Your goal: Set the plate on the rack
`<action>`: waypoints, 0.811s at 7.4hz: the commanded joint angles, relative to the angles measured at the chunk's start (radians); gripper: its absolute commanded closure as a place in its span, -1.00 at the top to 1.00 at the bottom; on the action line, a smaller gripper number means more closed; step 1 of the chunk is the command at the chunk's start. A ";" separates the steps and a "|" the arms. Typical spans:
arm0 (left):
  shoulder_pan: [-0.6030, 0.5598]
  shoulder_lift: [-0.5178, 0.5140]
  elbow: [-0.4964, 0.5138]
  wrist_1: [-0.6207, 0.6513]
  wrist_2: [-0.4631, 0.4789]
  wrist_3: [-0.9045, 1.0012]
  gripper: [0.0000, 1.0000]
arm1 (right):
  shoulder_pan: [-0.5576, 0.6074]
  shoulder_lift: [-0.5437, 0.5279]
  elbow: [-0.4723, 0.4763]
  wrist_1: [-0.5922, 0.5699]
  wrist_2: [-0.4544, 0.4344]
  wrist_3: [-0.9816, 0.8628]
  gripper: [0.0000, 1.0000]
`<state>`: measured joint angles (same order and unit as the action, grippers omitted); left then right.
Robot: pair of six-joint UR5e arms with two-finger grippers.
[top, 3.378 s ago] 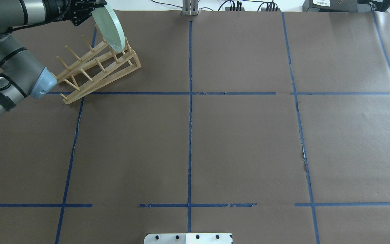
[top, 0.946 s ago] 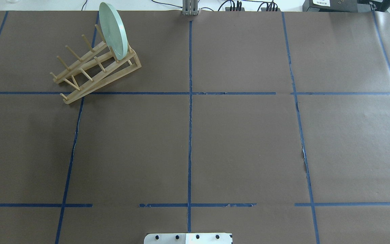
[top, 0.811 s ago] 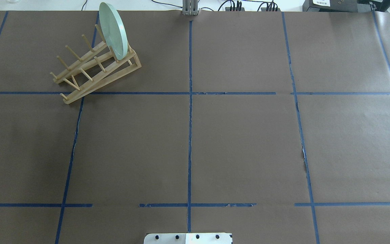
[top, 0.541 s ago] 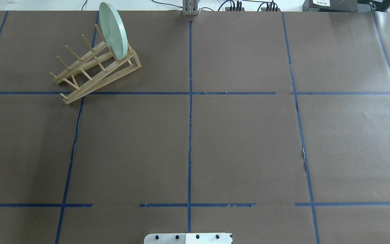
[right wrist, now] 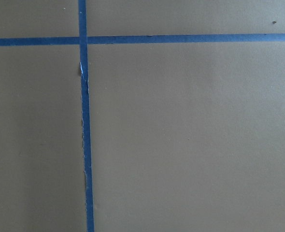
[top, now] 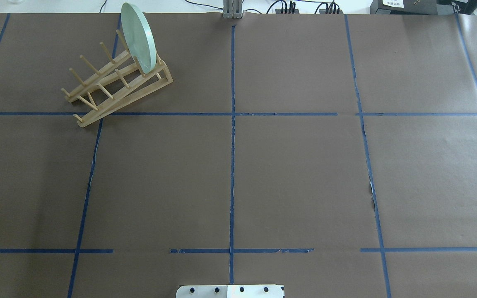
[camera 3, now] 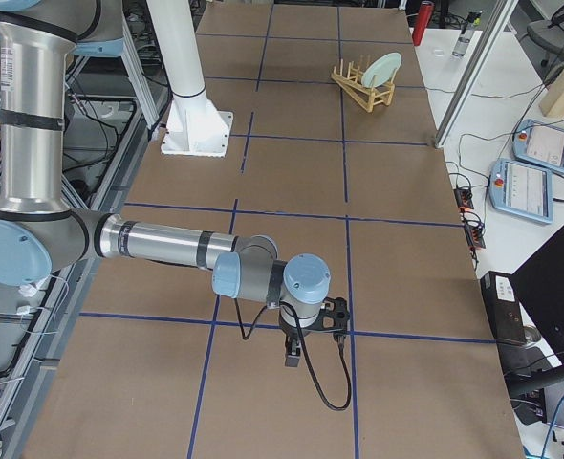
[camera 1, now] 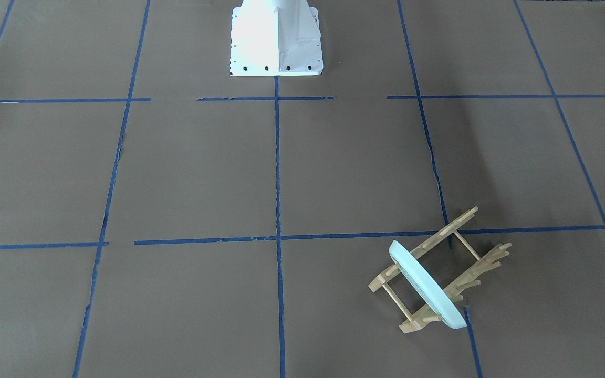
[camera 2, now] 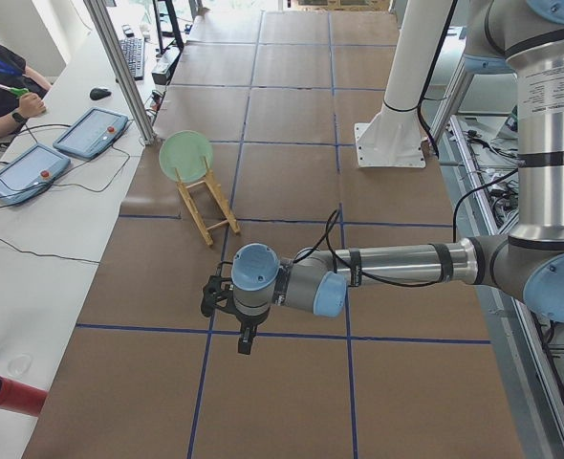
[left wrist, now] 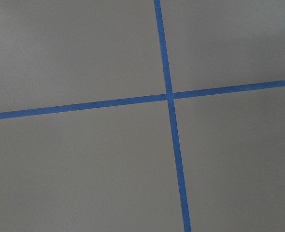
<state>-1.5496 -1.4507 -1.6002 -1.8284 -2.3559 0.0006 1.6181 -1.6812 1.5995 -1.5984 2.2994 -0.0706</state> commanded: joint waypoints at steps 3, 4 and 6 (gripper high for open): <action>-0.062 -0.075 -0.009 0.126 -0.005 0.102 1.00 | 0.000 0.000 -0.001 0.000 0.000 0.000 1.00; -0.063 -0.079 -0.029 0.123 -0.005 0.104 1.00 | 0.000 0.000 0.000 0.000 0.000 0.000 1.00; -0.063 -0.077 -0.023 0.103 -0.002 0.101 1.00 | -0.001 0.000 -0.001 0.000 0.000 0.000 1.00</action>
<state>-1.6113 -1.5275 -1.6256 -1.7103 -2.3594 0.1028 1.6179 -1.6813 1.5989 -1.5984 2.2994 -0.0706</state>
